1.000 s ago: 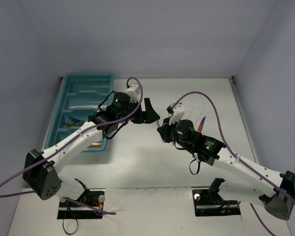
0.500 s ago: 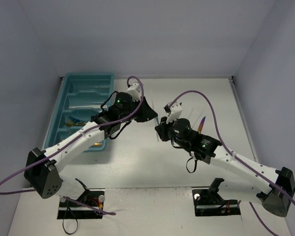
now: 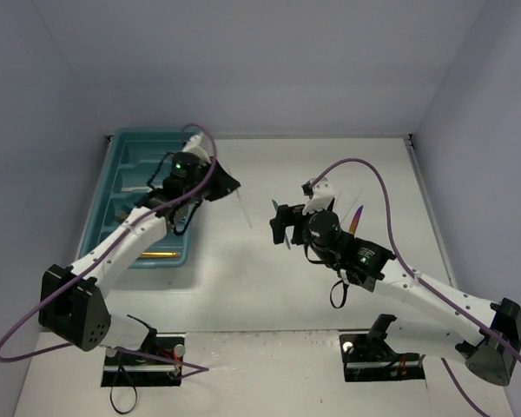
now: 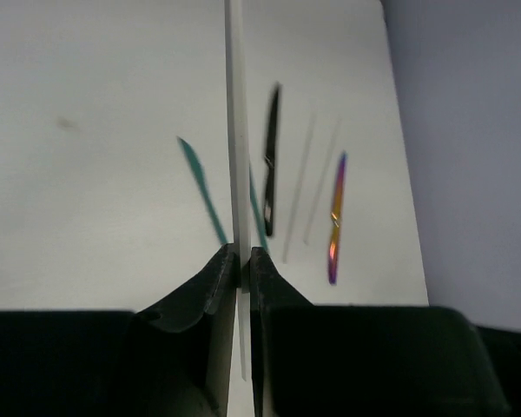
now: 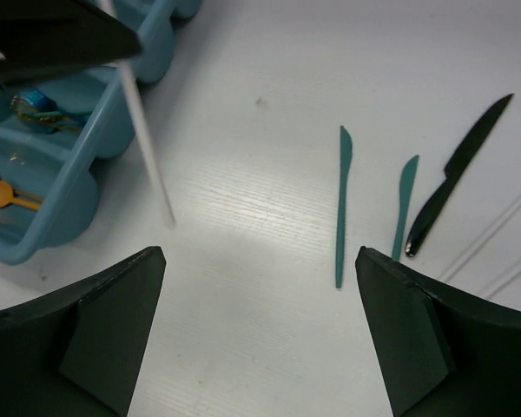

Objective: Sort the eating utensils into containers

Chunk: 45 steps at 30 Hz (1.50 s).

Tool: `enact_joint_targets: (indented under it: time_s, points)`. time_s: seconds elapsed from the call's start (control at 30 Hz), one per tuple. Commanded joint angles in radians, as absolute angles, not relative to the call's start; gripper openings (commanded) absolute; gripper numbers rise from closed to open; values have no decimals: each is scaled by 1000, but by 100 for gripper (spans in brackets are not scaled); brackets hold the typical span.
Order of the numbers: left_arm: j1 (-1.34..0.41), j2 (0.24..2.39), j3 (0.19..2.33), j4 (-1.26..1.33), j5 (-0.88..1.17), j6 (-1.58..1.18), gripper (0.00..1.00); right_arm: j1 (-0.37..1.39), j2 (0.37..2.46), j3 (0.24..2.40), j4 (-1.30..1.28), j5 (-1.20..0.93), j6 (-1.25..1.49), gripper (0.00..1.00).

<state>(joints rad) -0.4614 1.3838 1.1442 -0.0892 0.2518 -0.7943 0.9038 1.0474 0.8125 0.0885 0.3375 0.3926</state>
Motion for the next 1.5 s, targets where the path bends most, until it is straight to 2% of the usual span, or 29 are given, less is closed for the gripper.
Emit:
enact_joint_targets:
  time_s: [0.0,0.2,0.33,0.53,0.6,0.73,0.83,0.93,1.13,1.23,1.37,1.47]
  points:
    - [-235,1345,1148,-50,211,-876,0,881,996,790,73,532,450,91]
    - [44,1451,1126,93,154,-1032,0,823,983,755,41,507,466,91]
    - [117,1606,1159,182,131,-1184,0,797,972,741,28,498,462,92]
    - [136,1791,1257,227,90,-1284,0,733,948,713,6,465,462,92]
    - [135,1828,1285,232,77,-1298,8,721,941,705,-2,464,460,92]
    - [135,1835,1305,230,45,-1289,39,698,939,693,-43,474,469,92]
    - [134,1800,1283,229,35,-1276,52,680,962,689,-55,485,481,92]
    - [135,1743,1248,230,40,-1253,60,655,1031,705,-65,488,502,92]
    - [131,1600,1163,226,113,-1158,62,568,1185,748,-92,490,573,91]
    - [106,1471,1130,193,164,-997,62,515,1293,778,-95,470,611,91]
    - [8,1332,1120,-65,157,-726,62,470,1398,816,-95,476,652,84]
    - [-82,1209,1050,-113,146,-606,62,440,1465,839,-95,483,663,80]
